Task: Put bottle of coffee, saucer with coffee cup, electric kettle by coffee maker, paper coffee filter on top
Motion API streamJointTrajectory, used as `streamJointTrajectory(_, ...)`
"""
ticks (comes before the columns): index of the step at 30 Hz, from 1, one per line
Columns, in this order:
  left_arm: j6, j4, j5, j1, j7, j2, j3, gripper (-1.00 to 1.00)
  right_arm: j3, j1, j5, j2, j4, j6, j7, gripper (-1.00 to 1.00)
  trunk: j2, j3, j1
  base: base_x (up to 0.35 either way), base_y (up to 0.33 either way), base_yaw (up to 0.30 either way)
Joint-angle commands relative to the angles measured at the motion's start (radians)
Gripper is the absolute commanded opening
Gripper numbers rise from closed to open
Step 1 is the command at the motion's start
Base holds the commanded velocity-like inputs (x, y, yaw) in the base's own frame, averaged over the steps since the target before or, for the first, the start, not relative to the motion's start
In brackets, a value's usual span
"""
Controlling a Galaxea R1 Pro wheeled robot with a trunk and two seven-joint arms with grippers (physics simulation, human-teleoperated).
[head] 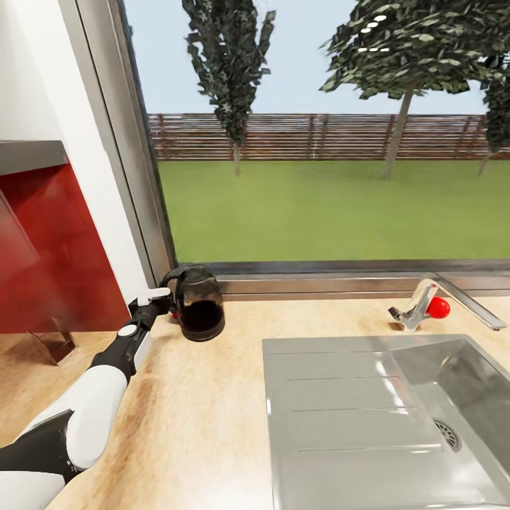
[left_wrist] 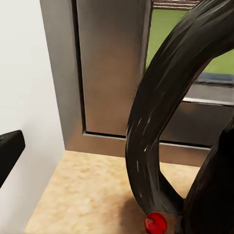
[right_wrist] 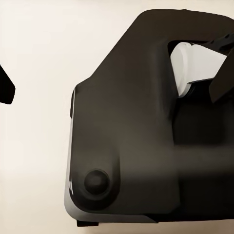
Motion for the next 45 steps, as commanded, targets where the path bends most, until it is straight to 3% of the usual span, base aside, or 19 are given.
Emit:
streamJointTrajectory(1, -0.005, 0.001, -0.010, -0.002, -0.004, -0.001, 0.008, 1.00, 0.008, -0.001, -0.010, -0.001, -0.002, 0.002, 0.002, 1.00, -0.002, -0.002, 0.000, 0.002, 0.000, 0.000)
streamJointTrajectory(45, -0.006, 0.001, -0.007, 0.002, -0.004, 0.000, 0.010, 1.00, 0.008, -0.001, -0.010, -0.001, -0.002, 0.002, 0.002, 1.00, -0.002, -0.002, 0.000, 0.029, 0.000, 0.000)
